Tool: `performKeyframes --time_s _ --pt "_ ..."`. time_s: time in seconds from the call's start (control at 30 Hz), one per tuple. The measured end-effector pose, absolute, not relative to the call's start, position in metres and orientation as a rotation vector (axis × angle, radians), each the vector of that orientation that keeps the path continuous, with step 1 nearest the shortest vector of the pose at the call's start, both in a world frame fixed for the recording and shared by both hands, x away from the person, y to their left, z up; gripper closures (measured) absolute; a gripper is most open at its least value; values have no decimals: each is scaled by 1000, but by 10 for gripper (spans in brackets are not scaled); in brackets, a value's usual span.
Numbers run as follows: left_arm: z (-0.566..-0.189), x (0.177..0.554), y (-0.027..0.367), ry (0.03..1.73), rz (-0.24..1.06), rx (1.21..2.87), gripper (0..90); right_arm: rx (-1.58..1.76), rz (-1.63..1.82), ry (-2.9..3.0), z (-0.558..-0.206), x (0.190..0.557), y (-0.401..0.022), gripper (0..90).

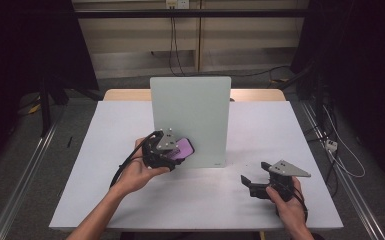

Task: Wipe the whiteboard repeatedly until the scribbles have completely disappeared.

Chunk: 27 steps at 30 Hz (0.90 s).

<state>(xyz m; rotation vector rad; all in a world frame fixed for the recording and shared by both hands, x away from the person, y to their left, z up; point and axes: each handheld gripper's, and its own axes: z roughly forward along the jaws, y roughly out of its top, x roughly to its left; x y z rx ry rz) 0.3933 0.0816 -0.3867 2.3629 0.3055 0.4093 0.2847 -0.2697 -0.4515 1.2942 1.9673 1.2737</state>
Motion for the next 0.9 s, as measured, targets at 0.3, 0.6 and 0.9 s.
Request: performKeyframes --time_s 0.3,0.6,0.9 --pt "-385 392 83 350 353 2357 409 1294 1275 1967 -451 284 -270 89" --pt "-378 388 95 386 328 2314 408 1304 1271 1961 -451 284 -269 89" --pt "-371 388 105 425 332 2289 409 1307 1266 1959 -451 284 -269 89"
